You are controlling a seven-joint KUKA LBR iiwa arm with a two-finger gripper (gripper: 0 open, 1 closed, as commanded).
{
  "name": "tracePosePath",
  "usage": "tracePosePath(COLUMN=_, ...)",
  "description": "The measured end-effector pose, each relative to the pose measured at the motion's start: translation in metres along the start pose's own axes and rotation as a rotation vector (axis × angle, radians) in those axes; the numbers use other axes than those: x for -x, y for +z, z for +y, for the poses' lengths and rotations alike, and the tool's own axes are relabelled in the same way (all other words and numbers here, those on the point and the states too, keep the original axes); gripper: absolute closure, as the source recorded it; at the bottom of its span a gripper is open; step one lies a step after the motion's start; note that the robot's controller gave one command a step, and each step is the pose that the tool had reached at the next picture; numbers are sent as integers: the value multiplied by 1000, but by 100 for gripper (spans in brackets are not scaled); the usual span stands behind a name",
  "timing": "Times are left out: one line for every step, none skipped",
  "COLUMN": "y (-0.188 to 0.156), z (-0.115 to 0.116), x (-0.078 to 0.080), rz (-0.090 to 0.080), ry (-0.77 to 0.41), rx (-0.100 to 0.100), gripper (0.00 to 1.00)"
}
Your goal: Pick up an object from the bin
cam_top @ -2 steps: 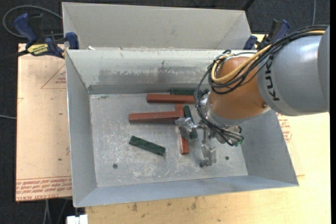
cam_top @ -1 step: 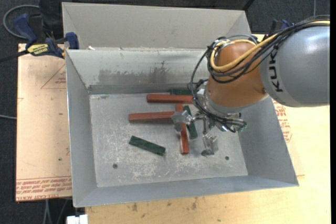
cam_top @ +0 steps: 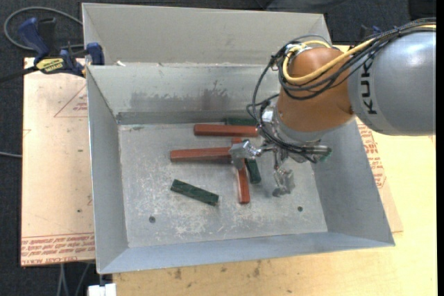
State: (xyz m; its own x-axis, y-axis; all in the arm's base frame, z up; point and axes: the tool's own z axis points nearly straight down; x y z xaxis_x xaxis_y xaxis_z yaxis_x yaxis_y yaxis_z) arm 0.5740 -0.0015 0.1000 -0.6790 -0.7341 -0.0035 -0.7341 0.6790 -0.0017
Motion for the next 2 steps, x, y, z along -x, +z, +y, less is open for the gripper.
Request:
tracePosePath(y=30, z=-6, x=13, rz=-2, ry=-172, rx=1, gripper=0)
tracePosePath(y=29, z=-6, x=14, rz=-1, ry=-169, rx=1, gripper=0)
